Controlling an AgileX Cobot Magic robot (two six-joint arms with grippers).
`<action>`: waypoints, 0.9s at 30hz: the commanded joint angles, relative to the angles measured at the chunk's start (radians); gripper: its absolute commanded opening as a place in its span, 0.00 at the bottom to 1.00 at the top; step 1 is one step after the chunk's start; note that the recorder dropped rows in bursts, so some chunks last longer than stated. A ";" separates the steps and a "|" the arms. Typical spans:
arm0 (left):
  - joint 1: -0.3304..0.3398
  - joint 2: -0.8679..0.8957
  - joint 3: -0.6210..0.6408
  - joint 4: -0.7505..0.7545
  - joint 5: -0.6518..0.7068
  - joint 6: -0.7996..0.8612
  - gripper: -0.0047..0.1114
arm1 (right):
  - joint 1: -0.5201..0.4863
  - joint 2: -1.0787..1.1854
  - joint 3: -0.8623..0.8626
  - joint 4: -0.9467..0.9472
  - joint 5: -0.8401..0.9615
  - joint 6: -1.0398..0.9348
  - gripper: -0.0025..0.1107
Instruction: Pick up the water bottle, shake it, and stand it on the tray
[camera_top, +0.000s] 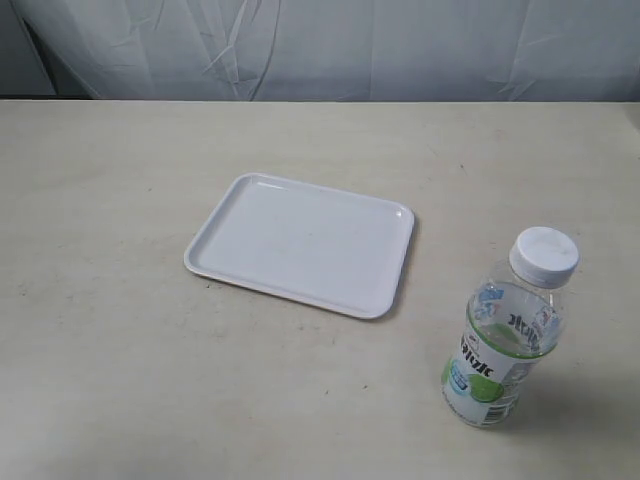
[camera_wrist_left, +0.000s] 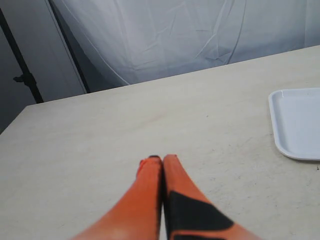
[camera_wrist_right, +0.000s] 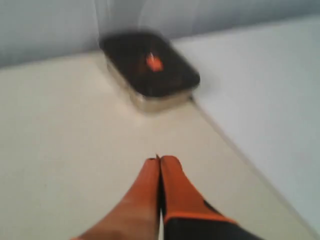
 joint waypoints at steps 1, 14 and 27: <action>0.000 -0.005 0.004 -0.003 -0.007 -0.002 0.04 | -0.001 -0.022 -0.029 0.475 0.171 -0.338 0.02; 0.000 -0.005 0.004 -0.003 -0.007 -0.002 0.04 | -0.001 -0.593 -0.013 1.006 0.363 -0.728 0.02; 0.000 -0.005 0.004 -0.003 -0.007 -0.002 0.04 | -0.001 -0.690 0.298 1.425 0.374 -1.008 0.02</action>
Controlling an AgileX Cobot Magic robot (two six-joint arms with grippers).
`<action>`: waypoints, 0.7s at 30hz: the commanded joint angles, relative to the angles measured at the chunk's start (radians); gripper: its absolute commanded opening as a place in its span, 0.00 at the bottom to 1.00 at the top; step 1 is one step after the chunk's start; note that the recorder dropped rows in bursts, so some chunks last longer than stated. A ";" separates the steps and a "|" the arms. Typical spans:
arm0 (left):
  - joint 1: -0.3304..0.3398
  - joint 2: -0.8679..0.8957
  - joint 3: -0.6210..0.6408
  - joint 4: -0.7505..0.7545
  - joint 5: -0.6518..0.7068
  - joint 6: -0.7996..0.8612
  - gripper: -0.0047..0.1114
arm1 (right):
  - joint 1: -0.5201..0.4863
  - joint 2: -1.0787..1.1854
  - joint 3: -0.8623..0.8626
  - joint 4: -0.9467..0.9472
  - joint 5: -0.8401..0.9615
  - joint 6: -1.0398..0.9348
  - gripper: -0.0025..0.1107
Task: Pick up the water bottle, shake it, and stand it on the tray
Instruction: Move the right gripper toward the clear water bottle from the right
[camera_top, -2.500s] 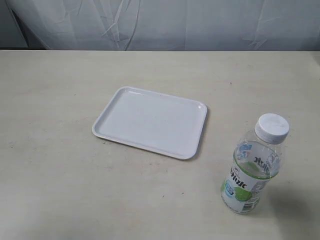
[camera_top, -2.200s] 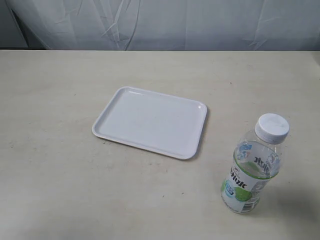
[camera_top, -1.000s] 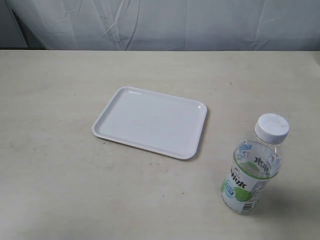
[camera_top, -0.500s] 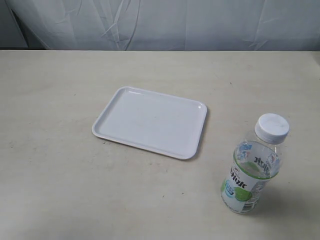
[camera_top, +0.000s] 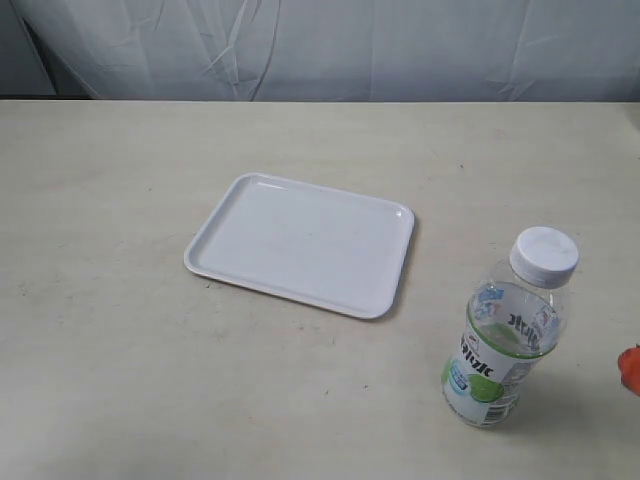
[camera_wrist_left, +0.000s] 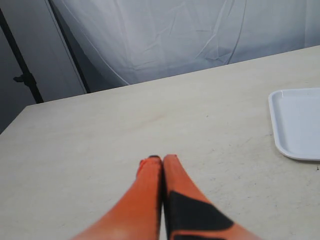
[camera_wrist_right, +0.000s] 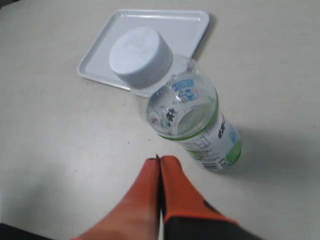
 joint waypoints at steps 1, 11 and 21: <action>0.000 -0.005 0.004 -0.003 -0.007 -0.002 0.04 | -0.001 -0.005 0.048 0.015 -0.005 -0.030 0.02; 0.000 -0.005 0.004 -0.003 -0.007 -0.002 0.04 | -0.001 -0.005 0.117 0.108 -0.032 -0.076 0.02; 0.000 -0.005 0.004 -0.003 -0.007 -0.002 0.04 | -0.001 0.014 0.090 -0.068 -0.247 0.007 0.02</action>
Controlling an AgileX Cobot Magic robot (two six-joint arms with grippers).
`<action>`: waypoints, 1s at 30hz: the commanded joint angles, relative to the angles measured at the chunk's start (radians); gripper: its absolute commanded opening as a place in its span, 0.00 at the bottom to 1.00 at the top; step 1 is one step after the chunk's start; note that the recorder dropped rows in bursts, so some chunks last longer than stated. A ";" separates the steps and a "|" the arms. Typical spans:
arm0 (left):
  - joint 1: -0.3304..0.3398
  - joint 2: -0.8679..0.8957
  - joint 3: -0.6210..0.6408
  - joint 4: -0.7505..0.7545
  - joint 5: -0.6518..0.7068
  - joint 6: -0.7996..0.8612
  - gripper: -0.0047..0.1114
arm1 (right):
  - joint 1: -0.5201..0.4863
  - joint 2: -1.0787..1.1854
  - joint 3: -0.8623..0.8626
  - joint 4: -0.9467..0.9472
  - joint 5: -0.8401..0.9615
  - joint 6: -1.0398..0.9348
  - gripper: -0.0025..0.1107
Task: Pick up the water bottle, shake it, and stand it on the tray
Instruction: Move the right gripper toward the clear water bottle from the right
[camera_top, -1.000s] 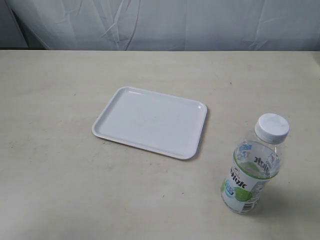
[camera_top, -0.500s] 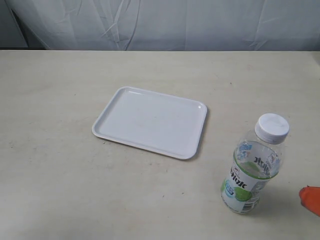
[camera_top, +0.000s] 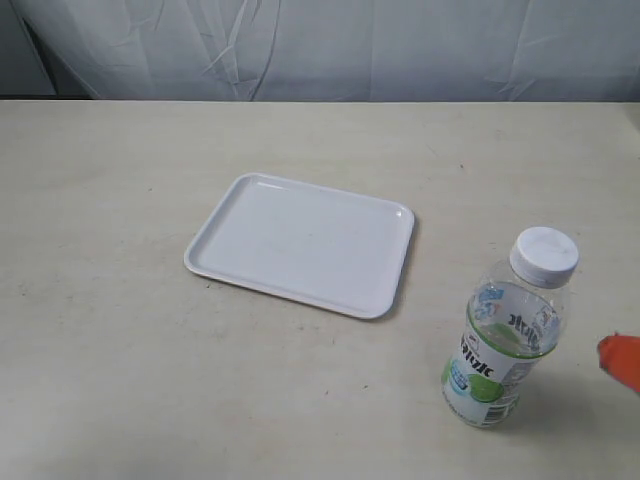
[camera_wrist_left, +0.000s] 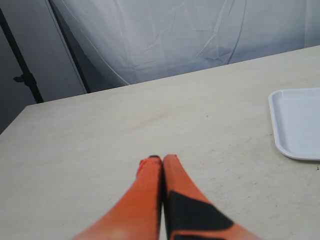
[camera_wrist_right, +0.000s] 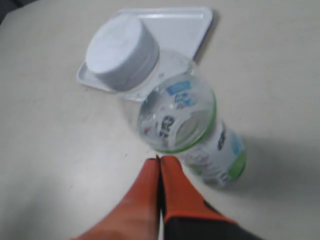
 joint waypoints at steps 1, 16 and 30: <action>0.000 -0.005 0.004 -0.003 -0.007 -0.002 0.04 | -0.001 0.032 -0.037 -0.207 -0.094 0.117 0.02; 0.000 -0.005 0.004 -0.003 -0.007 -0.004 0.04 | 0.233 0.744 -0.541 -0.693 0.278 0.354 0.02; 0.000 -0.005 0.004 -0.003 -0.007 -0.002 0.04 | 0.912 0.544 -0.270 -0.954 0.206 1.166 0.02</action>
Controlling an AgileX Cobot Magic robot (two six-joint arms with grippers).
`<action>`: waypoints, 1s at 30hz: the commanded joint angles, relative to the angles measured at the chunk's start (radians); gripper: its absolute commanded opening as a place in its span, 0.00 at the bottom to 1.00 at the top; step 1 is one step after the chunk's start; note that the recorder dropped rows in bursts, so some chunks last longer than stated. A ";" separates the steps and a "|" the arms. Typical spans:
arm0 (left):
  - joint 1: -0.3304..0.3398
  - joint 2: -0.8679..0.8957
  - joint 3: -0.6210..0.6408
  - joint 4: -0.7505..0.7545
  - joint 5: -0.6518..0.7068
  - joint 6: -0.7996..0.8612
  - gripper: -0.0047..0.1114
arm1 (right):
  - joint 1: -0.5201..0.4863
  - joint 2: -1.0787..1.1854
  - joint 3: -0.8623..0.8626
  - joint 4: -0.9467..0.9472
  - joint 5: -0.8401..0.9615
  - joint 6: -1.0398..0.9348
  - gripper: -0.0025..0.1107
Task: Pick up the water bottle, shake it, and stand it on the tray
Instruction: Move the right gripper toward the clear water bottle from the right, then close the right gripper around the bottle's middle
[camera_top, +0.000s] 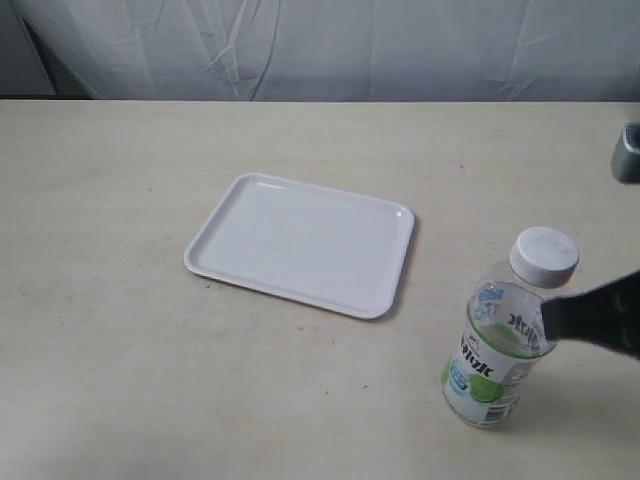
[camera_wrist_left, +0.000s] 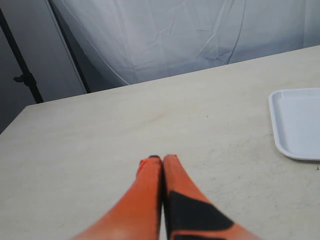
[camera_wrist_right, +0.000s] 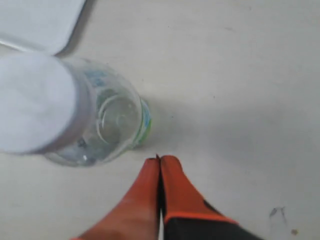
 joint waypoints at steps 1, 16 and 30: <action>0.000 -0.005 0.004 -0.003 -0.007 -0.002 0.04 | 0.154 -0.087 0.138 -0.031 -0.037 0.218 0.02; 0.000 -0.005 0.004 -0.003 -0.007 -0.002 0.04 | 0.452 0.043 0.370 -0.299 -0.316 0.766 0.02; 0.000 -0.005 0.004 -0.003 -0.007 -0.002 0.04 | 0.452 0.081 0.370 -0.617 -0.318 0.891 0.94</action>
